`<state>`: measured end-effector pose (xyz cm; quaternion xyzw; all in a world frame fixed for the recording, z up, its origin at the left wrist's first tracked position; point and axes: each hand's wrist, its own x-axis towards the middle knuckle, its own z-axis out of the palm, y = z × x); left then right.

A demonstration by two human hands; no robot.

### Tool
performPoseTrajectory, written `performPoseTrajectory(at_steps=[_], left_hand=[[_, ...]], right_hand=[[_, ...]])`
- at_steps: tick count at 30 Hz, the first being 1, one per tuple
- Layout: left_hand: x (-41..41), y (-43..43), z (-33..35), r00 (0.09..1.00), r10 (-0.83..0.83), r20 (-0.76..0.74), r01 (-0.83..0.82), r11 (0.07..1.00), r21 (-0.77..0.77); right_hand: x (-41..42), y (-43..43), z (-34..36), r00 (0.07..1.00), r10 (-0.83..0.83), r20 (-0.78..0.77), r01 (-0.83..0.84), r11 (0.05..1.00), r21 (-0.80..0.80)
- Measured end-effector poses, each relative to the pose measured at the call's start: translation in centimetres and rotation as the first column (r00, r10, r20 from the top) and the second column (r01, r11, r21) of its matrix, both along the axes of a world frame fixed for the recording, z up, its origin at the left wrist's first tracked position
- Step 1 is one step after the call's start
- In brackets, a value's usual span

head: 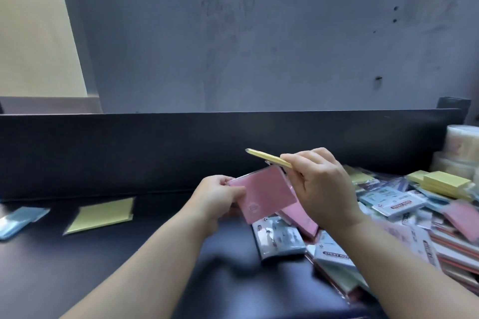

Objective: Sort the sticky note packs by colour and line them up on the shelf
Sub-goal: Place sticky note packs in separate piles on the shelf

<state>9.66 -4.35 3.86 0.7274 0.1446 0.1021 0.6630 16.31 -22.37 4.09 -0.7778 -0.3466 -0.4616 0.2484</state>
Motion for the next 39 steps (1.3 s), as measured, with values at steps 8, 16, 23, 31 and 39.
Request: performPoseTrajectory(at_steps=[8,16,23,31,39], left_hand=[[-8.1,14.5,-0.2,0.995,0.089,-0.045,-0.091,0.995,-0.040],[-15.9,27.1,-2.1,0.978,0.148,-0.146,-0.140,0.988,0.062],[-20.3,33.8,-3.2,0.933,0.282,-0.223,-0.246,0.953,0.177],[-21.7,36.4,-4.2,0.854,0.432,-0.291,-0.202,0.790,0.580],[-21.4,35.4,-3.4,0.761,0.555,-0.336,0.058,0.458,0.887]], right_hand=[[-5.2,11.4,-1.3,0.971,0.209,-0.120,-0.203,0.977,0.058],[-9.3,22.7,-2.8,0.870,0.399,-0.290,-0.385,0.917,0.107],[-10.8,29.3,-3.4,0.734,0.519,-0.438,-0.477,0.853,0.213],[-8.4,30.9,-5.9,0.647,-0.073,-0.759,-0.351,0.855,-0.382],[-10.4,30.4,-4.4,0.725,-0.034,-0.687,-0.293,0.889,-0.353]])
